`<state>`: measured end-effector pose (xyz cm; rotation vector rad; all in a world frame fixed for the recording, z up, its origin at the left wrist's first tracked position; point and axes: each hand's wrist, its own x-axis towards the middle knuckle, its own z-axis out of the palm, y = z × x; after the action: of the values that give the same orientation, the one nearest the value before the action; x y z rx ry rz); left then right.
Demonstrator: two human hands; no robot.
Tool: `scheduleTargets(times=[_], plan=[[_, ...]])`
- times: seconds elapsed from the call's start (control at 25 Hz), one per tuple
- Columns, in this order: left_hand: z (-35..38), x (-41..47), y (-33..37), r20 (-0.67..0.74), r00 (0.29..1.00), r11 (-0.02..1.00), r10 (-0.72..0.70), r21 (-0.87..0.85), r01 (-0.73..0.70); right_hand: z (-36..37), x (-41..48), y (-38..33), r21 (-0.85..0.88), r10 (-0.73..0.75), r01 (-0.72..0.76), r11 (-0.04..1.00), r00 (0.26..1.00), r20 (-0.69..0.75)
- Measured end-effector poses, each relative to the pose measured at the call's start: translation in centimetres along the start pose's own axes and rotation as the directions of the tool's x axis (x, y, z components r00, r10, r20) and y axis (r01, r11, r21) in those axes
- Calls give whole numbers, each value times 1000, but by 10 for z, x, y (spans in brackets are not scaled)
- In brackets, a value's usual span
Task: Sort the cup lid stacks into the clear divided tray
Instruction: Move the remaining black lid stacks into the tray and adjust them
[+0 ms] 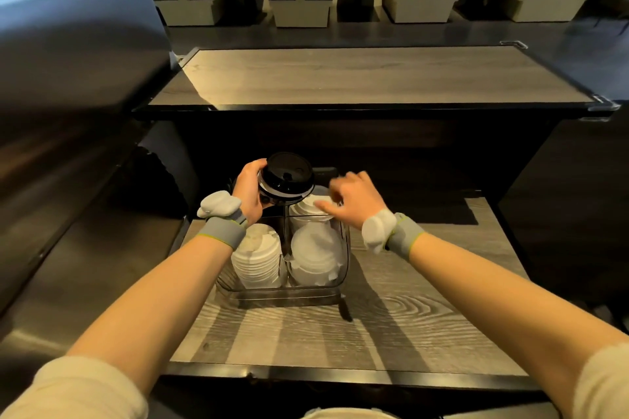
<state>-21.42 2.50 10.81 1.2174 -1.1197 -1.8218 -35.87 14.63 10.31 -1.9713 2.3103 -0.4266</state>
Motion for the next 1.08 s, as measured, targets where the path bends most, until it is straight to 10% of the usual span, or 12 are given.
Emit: scheduleTargets(times=[0.12,0.6,0.84,1.08], plan=[[2,0,-5,31,999,996,27,80,-30,-17,19,-16,456,102,-58,888,992,-73],[-7,9,-5,-20,995,992,102,75,-100,-12,50,-31,849,225,-173,500,972,66],[-42,27,24,-226,963,987,146,-25,-156,9,45,-39,808,169,-125,576,985,33],[-84,33,42,-321,928,978,190,-18,-207,44,85,-69,476,90,-131,870,990,108]])
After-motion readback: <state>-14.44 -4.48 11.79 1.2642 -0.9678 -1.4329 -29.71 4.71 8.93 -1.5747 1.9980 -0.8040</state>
